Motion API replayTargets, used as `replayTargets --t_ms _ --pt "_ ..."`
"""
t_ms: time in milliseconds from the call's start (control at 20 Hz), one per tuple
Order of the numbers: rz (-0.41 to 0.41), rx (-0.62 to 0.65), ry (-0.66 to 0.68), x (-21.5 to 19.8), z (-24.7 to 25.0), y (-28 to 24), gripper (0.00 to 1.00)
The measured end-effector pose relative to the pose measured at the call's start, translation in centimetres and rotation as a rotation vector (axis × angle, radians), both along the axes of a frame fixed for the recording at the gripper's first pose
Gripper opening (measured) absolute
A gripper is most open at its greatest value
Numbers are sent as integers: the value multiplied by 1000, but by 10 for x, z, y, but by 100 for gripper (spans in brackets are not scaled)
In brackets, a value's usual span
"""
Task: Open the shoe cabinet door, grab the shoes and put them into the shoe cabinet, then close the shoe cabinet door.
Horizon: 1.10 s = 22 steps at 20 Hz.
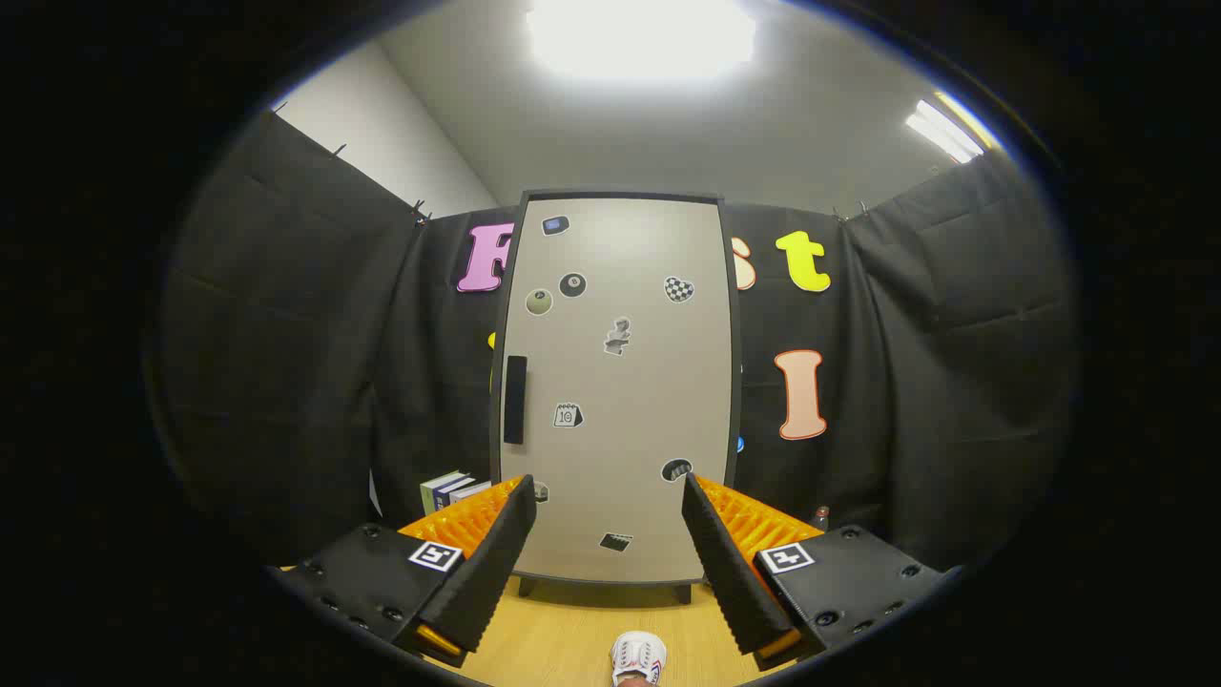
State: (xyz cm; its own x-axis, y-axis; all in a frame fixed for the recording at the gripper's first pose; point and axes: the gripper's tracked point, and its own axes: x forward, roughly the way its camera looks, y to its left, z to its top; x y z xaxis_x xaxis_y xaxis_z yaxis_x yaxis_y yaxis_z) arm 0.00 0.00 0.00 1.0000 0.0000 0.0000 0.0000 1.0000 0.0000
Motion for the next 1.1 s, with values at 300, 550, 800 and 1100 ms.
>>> replayTargets --t_ms 300,550,800,1100 --pt "-7 12 3 -4 3 0 97" --pt "-5 9 13 -2 10 4 97" --pt "1 8 13 7 24 9 97" --pt "-14 14 11 34 45 12 97"
